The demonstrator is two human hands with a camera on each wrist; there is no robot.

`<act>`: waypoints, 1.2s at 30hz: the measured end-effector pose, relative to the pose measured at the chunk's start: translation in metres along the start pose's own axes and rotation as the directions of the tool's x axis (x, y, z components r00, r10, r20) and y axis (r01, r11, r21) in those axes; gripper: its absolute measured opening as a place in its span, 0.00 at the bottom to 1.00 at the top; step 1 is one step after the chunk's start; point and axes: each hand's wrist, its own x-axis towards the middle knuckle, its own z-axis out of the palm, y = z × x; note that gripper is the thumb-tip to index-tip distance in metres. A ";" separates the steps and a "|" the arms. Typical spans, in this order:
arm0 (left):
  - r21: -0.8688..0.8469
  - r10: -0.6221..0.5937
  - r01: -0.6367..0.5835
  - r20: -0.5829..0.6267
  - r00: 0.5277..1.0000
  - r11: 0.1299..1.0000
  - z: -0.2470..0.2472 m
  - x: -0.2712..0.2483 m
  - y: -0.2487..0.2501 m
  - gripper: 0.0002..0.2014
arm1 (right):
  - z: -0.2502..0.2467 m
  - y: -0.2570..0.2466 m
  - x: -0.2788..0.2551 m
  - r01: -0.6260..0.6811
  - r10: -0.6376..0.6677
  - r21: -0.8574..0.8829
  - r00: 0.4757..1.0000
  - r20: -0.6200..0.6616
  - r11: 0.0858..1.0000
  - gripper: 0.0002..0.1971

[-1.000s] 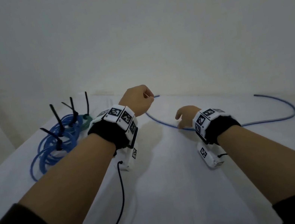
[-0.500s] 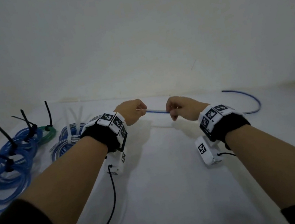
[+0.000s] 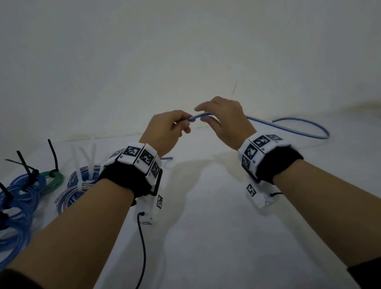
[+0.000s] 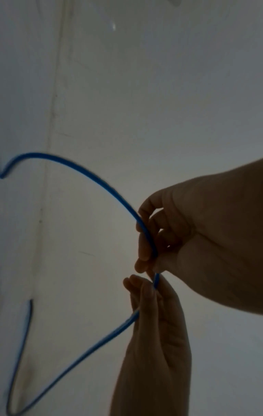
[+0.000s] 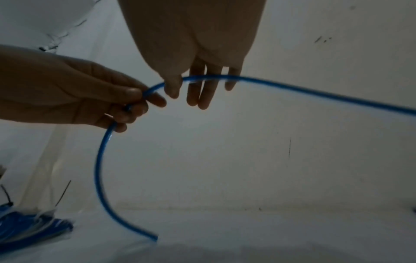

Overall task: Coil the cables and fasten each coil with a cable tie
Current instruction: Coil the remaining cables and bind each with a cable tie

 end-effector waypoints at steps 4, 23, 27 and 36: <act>-0.186 -0.016 0.003 -0.067 0.998 0.982 -0.003 -0.005 0.008 0.08 | -0.005 -0.006 0.006 -0.097 0.129 0.153 0.967 -0.218 0.983 0.12; -0.668 -0.109 0.025 -0.084 0.991 0.744 -0.026 -0.023 0.042 0.12 | -0.022 -0.004 0.002 -0.600 0.653 0.417 0.757 0.020 0.683 0.04; -0.641 -0.149 0.005 -0.171 0.974 0.768 -0.024 -0.010 0.044 0.11 | -0.014 -0.016 -0.009 -0.545 0.505 0.304 0.838 0.206 0.781 0.04; -0.096 -0.004 -0.012 -0.170 0.986 0.995 -0.013 -0.015 0.028 0.11 | -0.027 -0.041 -0.015 -0.181 0.069 0.219 0.896 0.438 0.959 0.11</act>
